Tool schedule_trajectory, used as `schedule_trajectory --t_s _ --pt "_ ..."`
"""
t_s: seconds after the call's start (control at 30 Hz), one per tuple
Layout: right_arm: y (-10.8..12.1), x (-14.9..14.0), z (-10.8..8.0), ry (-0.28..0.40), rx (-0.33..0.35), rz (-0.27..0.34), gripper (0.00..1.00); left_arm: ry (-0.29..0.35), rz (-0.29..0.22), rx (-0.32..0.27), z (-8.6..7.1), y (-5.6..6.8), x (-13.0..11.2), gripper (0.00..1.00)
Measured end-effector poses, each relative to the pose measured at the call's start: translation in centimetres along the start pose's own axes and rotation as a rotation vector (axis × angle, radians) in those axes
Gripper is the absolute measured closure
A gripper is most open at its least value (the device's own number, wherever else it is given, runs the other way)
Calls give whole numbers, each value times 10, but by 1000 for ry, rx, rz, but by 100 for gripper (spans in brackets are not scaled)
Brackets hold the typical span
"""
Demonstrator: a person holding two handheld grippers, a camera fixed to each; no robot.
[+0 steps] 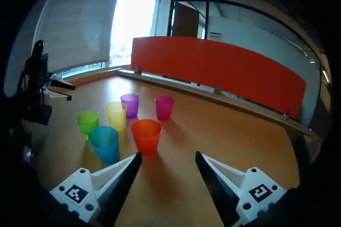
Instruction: Pour water
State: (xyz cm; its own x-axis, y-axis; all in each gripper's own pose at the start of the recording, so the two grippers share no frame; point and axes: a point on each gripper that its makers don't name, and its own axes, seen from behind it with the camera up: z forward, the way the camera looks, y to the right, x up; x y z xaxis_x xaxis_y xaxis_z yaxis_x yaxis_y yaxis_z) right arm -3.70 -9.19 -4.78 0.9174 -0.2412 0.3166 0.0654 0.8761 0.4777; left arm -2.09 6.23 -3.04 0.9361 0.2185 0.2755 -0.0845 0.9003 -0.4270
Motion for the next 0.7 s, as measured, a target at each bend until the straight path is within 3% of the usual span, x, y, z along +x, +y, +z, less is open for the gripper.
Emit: schedule_trajectory --t_s 0.5,0.7 --pt "38 33 -4 136 -167 11 2 134 -66 135 -12 -32 27 8" --pt "55 49 -6 207 -256 53 2 180 -109 178 -15 -40 34 8"
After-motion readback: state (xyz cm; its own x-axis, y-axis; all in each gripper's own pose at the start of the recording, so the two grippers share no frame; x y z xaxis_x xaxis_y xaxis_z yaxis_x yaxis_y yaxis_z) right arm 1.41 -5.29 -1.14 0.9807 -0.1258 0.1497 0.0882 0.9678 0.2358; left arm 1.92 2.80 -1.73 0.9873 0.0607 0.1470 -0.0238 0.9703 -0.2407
